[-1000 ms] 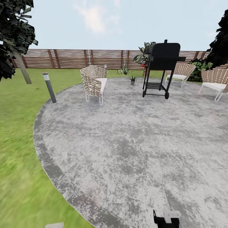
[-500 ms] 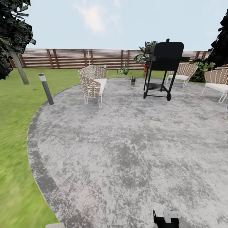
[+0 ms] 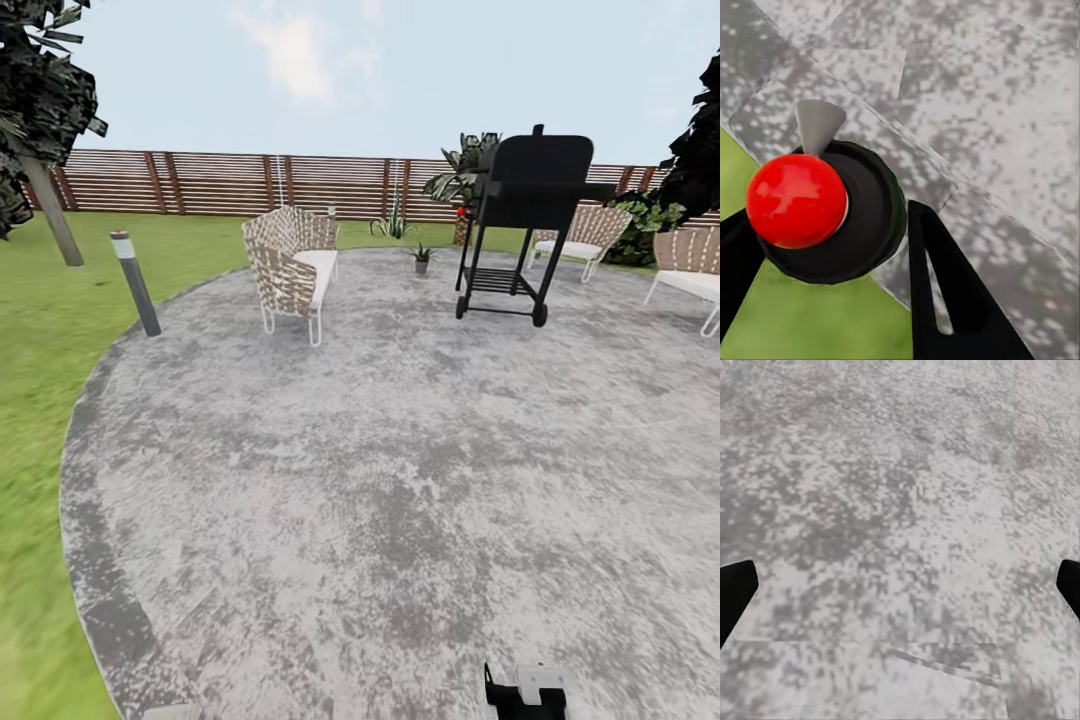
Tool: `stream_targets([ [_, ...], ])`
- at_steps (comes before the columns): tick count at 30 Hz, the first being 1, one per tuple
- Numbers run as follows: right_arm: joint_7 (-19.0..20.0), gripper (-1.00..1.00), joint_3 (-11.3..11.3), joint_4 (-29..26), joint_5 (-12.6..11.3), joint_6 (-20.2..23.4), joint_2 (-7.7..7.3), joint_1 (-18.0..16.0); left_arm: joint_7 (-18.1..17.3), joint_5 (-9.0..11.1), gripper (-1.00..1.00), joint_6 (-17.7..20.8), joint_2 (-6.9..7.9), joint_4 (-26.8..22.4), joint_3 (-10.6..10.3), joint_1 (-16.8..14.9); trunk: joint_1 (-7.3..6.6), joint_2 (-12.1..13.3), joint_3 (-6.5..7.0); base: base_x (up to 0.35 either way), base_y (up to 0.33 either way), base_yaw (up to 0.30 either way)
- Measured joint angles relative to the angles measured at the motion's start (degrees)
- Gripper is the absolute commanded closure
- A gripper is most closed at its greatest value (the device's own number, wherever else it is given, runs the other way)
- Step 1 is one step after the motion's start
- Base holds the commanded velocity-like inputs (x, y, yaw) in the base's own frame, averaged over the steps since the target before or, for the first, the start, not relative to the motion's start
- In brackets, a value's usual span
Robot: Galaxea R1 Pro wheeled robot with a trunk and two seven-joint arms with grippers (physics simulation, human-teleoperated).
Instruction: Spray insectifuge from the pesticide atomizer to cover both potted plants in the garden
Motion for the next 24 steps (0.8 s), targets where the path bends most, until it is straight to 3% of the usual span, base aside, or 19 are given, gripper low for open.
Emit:
stream_targets([
  [24, 0.0, -1.0, 0.0, 0.01, 0.09, -0.03, 0.0, 0.0, 0.0, 0.0, 1.0, 0.02, 0.0, 0.01, 0.0, 0.0, 0.0, 0.0, 0.0, 0.34, 0.0, 0.0],
])
